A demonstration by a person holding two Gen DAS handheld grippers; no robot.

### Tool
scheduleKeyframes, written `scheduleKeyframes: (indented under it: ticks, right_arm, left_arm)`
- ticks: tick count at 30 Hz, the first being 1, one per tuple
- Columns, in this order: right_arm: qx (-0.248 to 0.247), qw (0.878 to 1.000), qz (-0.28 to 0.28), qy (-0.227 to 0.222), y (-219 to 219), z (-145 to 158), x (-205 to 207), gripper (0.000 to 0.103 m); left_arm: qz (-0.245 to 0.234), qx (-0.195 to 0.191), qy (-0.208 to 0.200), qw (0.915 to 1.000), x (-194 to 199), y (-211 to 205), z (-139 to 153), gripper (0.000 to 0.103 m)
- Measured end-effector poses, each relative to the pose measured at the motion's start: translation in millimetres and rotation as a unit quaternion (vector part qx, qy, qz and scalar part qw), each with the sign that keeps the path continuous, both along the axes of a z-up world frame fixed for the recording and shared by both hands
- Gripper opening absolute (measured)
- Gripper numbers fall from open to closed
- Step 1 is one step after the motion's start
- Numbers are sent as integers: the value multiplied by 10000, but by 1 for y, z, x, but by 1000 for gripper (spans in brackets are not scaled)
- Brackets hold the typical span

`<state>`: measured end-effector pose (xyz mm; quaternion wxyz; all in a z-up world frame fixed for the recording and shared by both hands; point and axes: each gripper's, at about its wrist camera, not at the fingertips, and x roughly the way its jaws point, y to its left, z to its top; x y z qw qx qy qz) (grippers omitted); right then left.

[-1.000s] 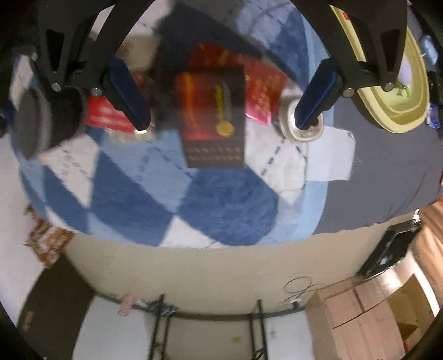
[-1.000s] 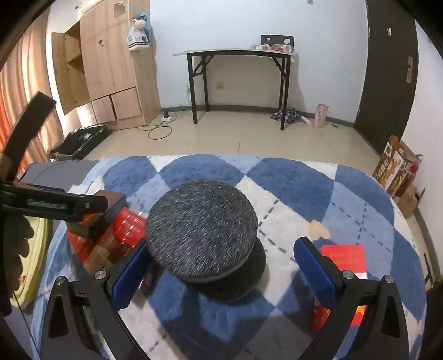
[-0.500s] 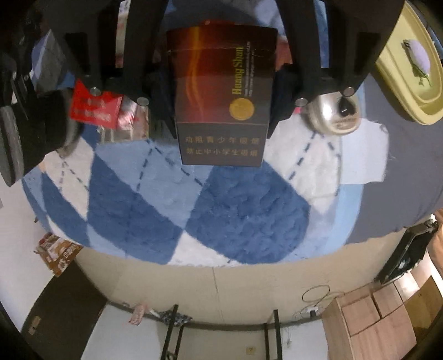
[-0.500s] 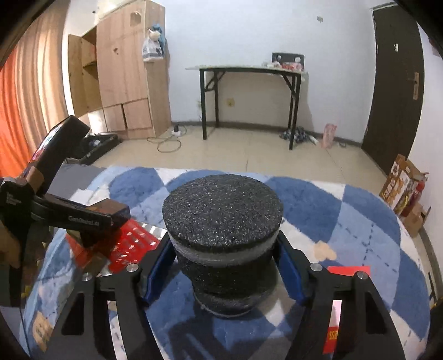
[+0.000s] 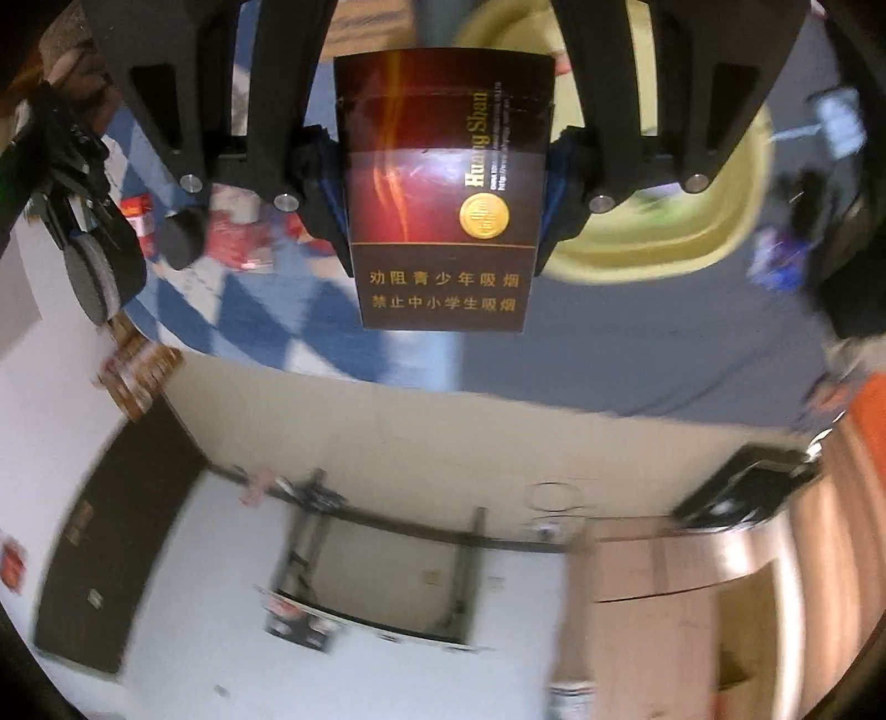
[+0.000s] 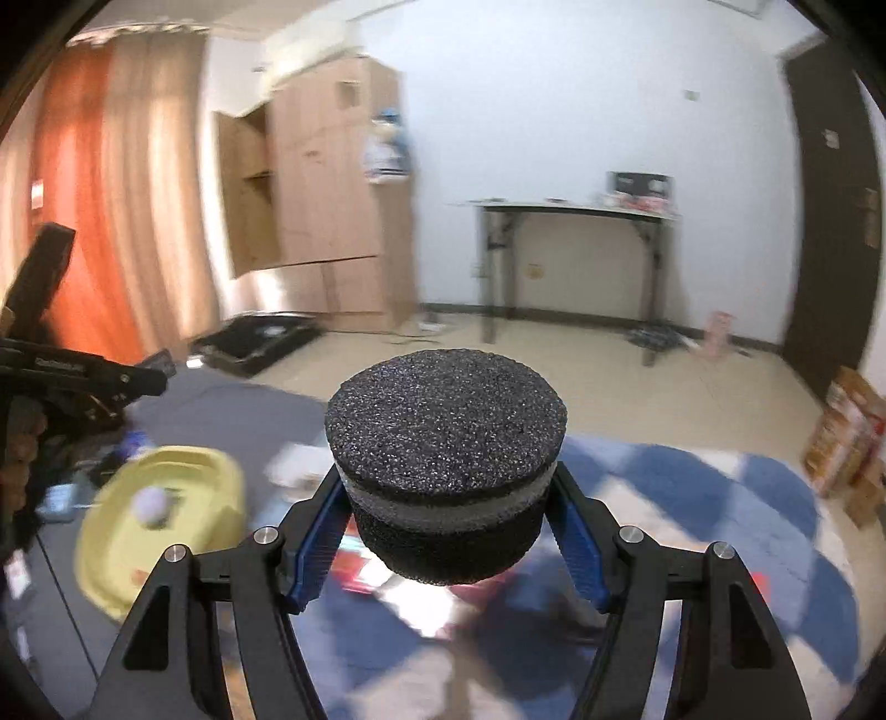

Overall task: Organize rigid objects
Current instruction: 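Grasp the black foam cylinder with the right tool while the left tool grasps the dark brown box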

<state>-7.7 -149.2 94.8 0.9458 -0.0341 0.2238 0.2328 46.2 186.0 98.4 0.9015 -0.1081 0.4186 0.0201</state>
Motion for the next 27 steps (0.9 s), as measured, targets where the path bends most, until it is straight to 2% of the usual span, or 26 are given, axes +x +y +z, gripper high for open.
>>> scheduleKeyframes:
  ticks: [3, 7, 12, 15, 18, 21, 22, 24, 25, 27]
  right_arm:
    - [-194, 9983, 549, 21, 54, -1, -13, 69]
    - [-478, 9908, 1237, 283, 138, -27, -27, 69]
    - [-1028, 9768, 1781, 599, 224, -78, -33, 68]
    - [-1349, 9701, 1909, 650, 252, -99, -27, 68]
    - [-1561, 9657, 1935, 754, 271, -112, -5, 68]
    - [-1649, 9635, 1918, 880, 280, -123, 8, 69]
    - [-1703, 9625, 1925, 871, 286, -124, 13, 69]
    - [-1807, 9595, 1940, 952, 293, -129, 17, 69]
    - [-1794, 9592, 1938, 1012, 294, -130, 19, 70]
    - [-1626, 9646, 1823, 991, 295, -120, 20, 86]
  left_arm:
    - [314, 0, 154, 9994, -34, 52, -16, 57]
    - [631, 114, 596, 9962, -62, 97, -58, 57]
    - [180, -152, 953, 9952, -73, 117, -126, 57]
    - [49, -53, 1191, 9929, -73, 119, -153, 57]
    - [-106, -22, 1191, 9928, -70, 119, -167, 57]
    - [-105, -205, 1210, 9924, -70, 122, -177, 58]
    - [-102, -192, 1158, 9930, -70, 122, -179, 59]
    - [-247, -240, 967, 9947, -69, 116, -177, 72]
    - [-305, -346, 872, 9951, -68, 113, -176, 82]
    - [-207, -326, 827, 9958, -65, 112, -174, 86]
